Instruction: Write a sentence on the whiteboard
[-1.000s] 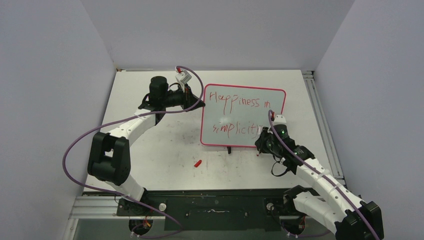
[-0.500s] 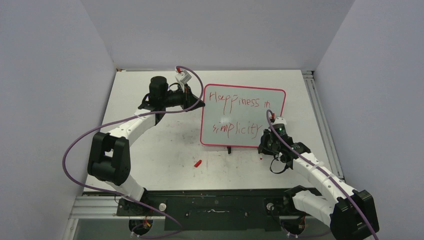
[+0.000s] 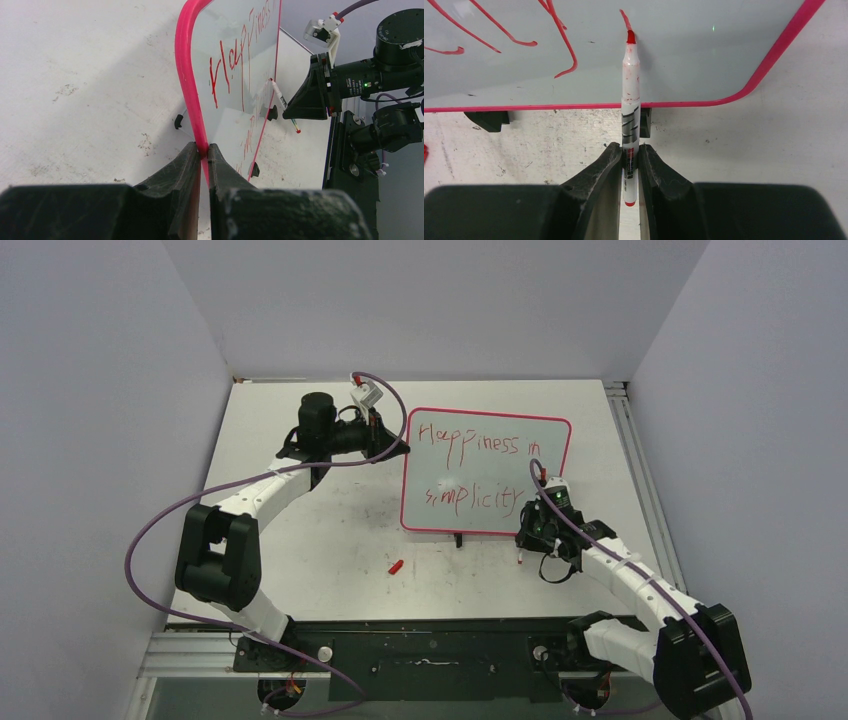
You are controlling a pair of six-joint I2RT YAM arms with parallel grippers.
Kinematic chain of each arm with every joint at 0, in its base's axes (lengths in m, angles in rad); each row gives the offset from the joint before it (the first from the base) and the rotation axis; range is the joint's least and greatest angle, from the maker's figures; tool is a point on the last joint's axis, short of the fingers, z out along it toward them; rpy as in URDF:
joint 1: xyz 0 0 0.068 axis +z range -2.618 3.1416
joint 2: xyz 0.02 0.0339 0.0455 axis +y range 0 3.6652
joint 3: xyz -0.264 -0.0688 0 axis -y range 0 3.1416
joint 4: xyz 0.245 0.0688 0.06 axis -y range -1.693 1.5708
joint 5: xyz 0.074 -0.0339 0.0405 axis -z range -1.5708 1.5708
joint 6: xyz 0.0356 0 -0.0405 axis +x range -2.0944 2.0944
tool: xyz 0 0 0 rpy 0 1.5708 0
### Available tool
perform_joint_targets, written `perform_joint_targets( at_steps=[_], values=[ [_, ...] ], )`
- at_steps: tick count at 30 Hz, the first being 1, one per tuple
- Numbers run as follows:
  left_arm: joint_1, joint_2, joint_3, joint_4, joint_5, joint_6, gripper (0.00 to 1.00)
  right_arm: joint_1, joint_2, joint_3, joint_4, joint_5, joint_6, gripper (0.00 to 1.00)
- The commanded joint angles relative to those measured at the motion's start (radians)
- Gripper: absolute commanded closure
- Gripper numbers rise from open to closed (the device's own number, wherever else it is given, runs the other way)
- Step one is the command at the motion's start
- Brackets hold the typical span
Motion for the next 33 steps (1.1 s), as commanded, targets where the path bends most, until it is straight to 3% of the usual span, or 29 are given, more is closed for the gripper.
perform_joint_targets(
  at_steps=[1,7,11,16,25,33],
  values=[
    [0.011,-0.054,0.015,0.071,0.025,0.001,1.0,-0.013,0.006,0.015,0.025,-0.02,-0.011,0.95],
    [0.012,-0.053,0.012,0.072,0.024,0.002,1.0,-0.014,-0.116,0.019,0.003,0.004,-0.006,0.95],
    [0.012,-0.041,0.011,0.068,0.025,0.006,1.0,-0.014,-0.284,0.097,-0.057,0.131,-0.004,0.95],
    [0.01,-0.043,-0.005,0.067,0.028,0.012,1.0,-0.014,-0.35,0.171,-0.054,0.235,-0.036,0.95],
    [0.0,-0.032,-0.056,0.111,0.011,0.024,1.0,-0.013,-0.362,0.163,0.074,0.134,-0.036,0.95],
    [-0.006,-0.022,-0.08,0.107,0.016,0.024,1.0,-0.012,-0.36,0.155,0.087,0.124,-0.035,0.95]
  ],
)
